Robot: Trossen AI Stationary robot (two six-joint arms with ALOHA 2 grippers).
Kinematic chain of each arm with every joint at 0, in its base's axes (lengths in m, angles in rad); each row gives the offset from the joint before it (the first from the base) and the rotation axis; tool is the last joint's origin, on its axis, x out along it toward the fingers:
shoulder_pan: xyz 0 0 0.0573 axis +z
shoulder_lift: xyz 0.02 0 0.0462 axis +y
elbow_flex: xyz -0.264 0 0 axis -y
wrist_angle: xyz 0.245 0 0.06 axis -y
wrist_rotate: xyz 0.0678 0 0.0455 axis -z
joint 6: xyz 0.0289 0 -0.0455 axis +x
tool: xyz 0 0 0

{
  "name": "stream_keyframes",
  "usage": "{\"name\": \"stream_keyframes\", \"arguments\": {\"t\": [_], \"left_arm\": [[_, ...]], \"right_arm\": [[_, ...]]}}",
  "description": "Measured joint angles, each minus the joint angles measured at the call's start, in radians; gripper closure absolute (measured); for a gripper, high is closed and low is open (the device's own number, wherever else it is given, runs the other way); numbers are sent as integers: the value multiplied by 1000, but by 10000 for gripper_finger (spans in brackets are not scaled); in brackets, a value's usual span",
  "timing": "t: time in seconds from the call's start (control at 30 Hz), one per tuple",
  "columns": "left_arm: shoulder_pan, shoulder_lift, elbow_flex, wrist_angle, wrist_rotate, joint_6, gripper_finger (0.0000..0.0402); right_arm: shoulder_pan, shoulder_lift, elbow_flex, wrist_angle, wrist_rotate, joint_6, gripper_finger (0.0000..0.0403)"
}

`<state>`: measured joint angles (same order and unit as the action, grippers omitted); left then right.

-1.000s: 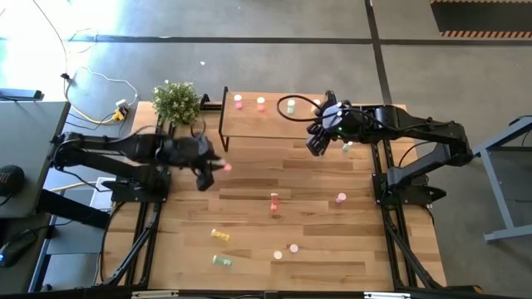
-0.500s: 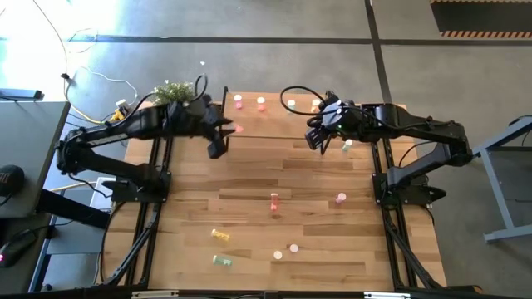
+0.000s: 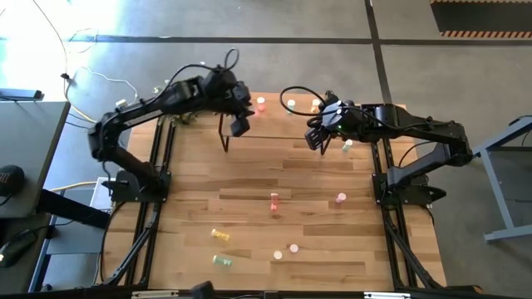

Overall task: Pick and place medicine bottles onto shelf by color
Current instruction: Put the left orange bill bottle on the shelf aligned with the other orange pill bottle

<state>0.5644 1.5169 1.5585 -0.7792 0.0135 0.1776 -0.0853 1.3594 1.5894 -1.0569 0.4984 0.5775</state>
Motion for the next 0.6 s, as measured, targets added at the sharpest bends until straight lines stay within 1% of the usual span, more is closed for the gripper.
{"name": "stream_keyframes", "arguments": {"t": [0.17,0.33,0.6], "left_arm": [[0,91,57,-40,6,1,289],[0,159,80,-55,5,2,289],[11,208,80,-63,-4,0,289]], "right_arm": [[0,0,0,-1,0,-2,244],[0,0,0,0,0,-2,244],[0,0,0,0,0,-18,244]]}}
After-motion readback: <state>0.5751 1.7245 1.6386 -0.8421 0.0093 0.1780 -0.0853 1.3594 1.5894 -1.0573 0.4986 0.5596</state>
